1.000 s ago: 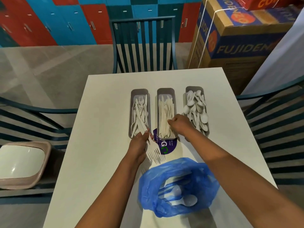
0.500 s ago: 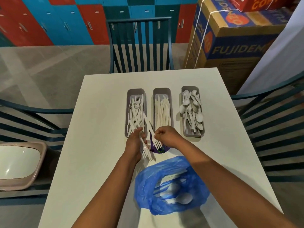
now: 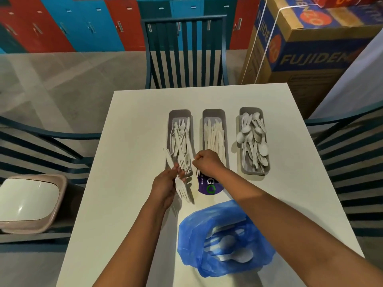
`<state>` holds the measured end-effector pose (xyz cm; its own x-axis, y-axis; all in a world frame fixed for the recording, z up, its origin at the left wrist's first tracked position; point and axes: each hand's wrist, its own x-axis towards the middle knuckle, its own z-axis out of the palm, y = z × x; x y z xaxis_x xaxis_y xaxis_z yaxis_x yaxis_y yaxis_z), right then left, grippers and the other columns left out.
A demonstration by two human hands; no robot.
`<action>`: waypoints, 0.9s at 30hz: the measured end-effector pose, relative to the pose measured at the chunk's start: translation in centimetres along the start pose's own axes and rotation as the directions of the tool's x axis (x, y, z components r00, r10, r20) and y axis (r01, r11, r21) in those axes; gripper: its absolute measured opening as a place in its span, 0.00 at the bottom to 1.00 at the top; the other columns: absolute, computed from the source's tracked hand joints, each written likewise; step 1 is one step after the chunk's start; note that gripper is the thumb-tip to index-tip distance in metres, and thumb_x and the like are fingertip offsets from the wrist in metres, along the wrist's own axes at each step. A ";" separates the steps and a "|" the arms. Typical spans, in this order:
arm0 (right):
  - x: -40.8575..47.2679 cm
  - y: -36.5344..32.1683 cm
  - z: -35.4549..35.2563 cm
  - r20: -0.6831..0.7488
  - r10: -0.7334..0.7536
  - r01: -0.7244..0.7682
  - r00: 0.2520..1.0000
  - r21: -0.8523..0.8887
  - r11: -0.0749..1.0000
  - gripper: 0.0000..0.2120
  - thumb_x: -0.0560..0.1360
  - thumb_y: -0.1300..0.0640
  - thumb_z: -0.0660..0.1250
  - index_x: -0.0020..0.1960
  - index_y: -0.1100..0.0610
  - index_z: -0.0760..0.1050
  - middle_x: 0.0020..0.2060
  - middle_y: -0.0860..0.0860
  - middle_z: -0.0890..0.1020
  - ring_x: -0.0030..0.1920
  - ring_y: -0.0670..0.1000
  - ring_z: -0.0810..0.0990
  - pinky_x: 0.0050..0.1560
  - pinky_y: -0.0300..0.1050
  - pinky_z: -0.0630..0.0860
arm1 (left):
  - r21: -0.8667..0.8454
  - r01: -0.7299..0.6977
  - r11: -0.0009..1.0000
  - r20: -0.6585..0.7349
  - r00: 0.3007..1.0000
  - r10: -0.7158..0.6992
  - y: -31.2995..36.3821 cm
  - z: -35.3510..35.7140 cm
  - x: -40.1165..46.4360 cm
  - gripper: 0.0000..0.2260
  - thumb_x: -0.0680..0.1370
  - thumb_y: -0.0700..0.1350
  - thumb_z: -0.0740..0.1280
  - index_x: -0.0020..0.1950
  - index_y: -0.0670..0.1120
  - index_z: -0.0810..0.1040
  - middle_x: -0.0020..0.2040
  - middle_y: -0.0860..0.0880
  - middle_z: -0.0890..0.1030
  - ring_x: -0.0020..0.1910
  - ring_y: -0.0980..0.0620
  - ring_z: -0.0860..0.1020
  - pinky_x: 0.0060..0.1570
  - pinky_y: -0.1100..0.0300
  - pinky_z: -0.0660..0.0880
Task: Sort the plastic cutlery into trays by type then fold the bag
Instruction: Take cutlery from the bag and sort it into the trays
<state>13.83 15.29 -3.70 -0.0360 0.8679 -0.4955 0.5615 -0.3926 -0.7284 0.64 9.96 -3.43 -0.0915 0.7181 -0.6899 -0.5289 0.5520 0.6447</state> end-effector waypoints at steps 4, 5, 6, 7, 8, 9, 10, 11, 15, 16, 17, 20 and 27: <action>1.3 -1.7 0.9 0.010 -0.011 0.011 1.000 0.011 1.000 0.10 0.73 0.65 0.64 0.33 0.58 0.72 0.36 0.55 0.78 0.44 0.53 0.74 0.44 0.40 0.68 | -0.021 0.000 1.000 -0.008 1.000 -0.001 0.5 -0.4 -0.2 0.10 0.81 0.35 0.55 0.47 0.40 0.75 0.25 0.50 0.80 0.24 0.55 0.79 0.23 0.64 0.76; 1.5 -1.9 1.0 0.011 -0.022 0.022 1.000 0.019 1.000 0.04 0.74 0.63 0.65 0.40 0.60 0.77 0.44 0.57 0.81 0.48 0.54 0.76 0.48 0.41 0.71 | -0.022 -0.003 1.000 -0.011 1.000 0.003 0.6 -0.4 -0.2 0.10 0.81 0.35 0.56 0.47 0.40 0.75 0.26 0.49 0.80 0.24 0.55 0.79 0.23 0.64 0.76; 1.6 -2.1 1.0 0.012 -0.023 0.023 1.000 0.019 1.000 0.07 0.74 0.61 0.67 0.50 0.61 0.79 0.52 0.58 0.81 0.53 0.55 0.77 0.53 0.42 0.72 | -0.025 -0.006 1.000 -0.016 1.000 0.006 0.7 -0.5 -0.2 0.10 0.81 0.35 0.56 0.47 0.40 0.75 0.26 0.49 0.80 0.24 0.55 0.80 0.23 0.64 0.76; 1.6 -2.2 1.2 0.013 -0.024 0.024 1.000 0.010 1.000 0.13 0.75 0.59 0.67 0.58 0.62 0.77 0.57 0.59 0.79 0.58 0.56 0.77 0.57 0.43 0.72 | -0.032 -0.007 0.999 -0.022 1.000 0.006 0.8 -0.8 0.0 0.09 0.81 0.35 0.56 0.47 0.40 0.75 0.26 0.49 0.80 0.25 0.55 0.80 0.24 0.64 0.76; 1.4 -2.2 1.4 0.012 -0.030 0.030 0.999 -0.001 1.000 0.16 0.75 0.58 0.67 0.61 0.63 0.75 0.59 0.59 0.78 0.59 0.56 0.77 0.58 0.43 0.72 | -0.040 -0.004 0.999 -0.028 1.000 0.003 0.8 -0.9 0.2 0.09 0.81 0.35 0.56 0.48 0.40 0.76 0.27 0.49 0.81 0.25 0.55 0.80 0.25 0.64 0.76; 1.2 -2.1 1.7 0.018 -0.043 0.044 0.999 -0.018 0.999 0.16 0.76 0.57 0.66 0.60 0.63 0.76 0.59 0.59 0.79 0.59 0.56 0.77 0.57 0.43 0.72 | -0.049 -0.001 0.999 -0.037 0.999 0.000 0.8 -1.1 0.5 0.08 0.81 0.36 0.57 0.50 0.39 0.76 0.28 0.49 0.81 0.27 0.55 0.81 0.26 0.64 0.77; 0.8 -2.1 1.9 0.046 -0.050 0.051 0.998 -0.029 0.998 0.14 0.76 0.56 0.65 0.57 0.64 0.78 0.56 0.59 0.80 0.56 0.55 0.78 0.55 0.44 0.73 | -0.057 0.000 0.998 -0.051 0.999 -0.003 0.8 -1.3 0.8 0.08 0.81 0.36 0.57 0.52 0.39 0.76 0.30 0.49 0.82 0.29 0.56 0.81 0.29 0.64 0.79; 0.4 -1.9 2.2 0.099 -0.049 0.052 0.994 -0.028 0.998 0.12 0.76 0.55 0.65 0.52 0.64 0.79 0.52 0.59 0.82 0.52 0.55 0.80 0.52 0.45 0.75 | -0.062 -0.003 0.998 -0.062 0.998 -0.001 0.8 -1.4 1.1 0.09 0.81 0.37 0.57 0.53 0.39 0.77 0.32 0.49 0.83 0.31 0.56 0.82 0.32 0.65 0.80; -1.5 -1.2 2.3 0.339 -0.006 -0.011 0.941 0.049 0.999 0.06 0.77 0.57 0.63 0.43 0.55 0.77 0.32 0.53 0.77 0.32 0.50 0.75 0.40 0.47 0.74 | -0.043 -0.033 0.999 -0.082 0.996 0.030 0.7 -1.0 1.9 0.10 0.81 0.37 0.55 0.53 0.40 0.76 0.42 0.46 0.81 0.40 0.53 0.80 0.44 0.62 0.77; -1.6 -0.9 2.4 0.338 -0.011 -0.011 0.941 0.065 0.998 0.05 0.76 0.61 0.62 0.45 0.55 0.77 0.31 0.53 0.76 0.31 0.50 0.74 0.39 0.47 0.74 | -0.025 -0.040 0.999 -0.083 0.996 0.037 0.7 -0.8 2.1 0.10 0.81 0.37 0.54 0.51 0.40 0.76 0.43 0.46 0.80 0.42 0.53 0.79 0.44 0.61 0.76; -1.7 -0.5 2.3 0.323 -0.013 -0.016 0.946 0.085 0.996 0.07 0.76 0.64 0.62 0.47 0.56 0.78 0.31 0.53 0.76 0.32 0.50 0.74 0.39 0.47 0.73 | -0.005 -0.043 0.999 -0.082 0.996 0.043 0.6 -0.4 2.1 0.11 0.82 0.37 0.54 0.49 0.41 0.76 0.44 0.46 0.80 0.43 0.53 0.79 0.44 0.61 0.76; -2.0 0.1 2.2 0.318 -0.039 -0.011 0.947 0.154 0.988 0.05 0.76 0.62 0.65 0.47 0.56 0.79 0.31 0.52 0.77 0.35 0.50 0.76 0.38 0.45 0.72 | 0.056 -0.084 0.995 -0.085 0.992 0.088 0.5 0.3 2.0 0.12 0.82 0.38 0.54 0.45 0.41 0.76 0.42 0.46 0.79 0.42 0.53 0.78 0.42 0.62 0.75; -2.1 1.0 1.7 0.191 -0.050 0.029 0.980 0.112 0.993 0.07 0.71 0.63 0.69 0.34 0.58 0.76 0.34 0.53 0.79 0.34 0.45 0.77 0.41 0.42 0.72 | 0.178 -0.142 0.974 -0.020 0.989 0.148 0.0 1.6 1.6 0.12 0.81 0.37 0.57 0.43 0.43 0.77 0.39 0.47 0.81 0.40 0.52 0.78 0.44 0.60 0.75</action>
<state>13.09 12.56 -4.24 -0.2215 0.8125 -0.5393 0.4644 -0.3984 -0.7910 1.84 11.78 -4.00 -0.1856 0.7833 -0.5933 -0.3517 0.5109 0.7844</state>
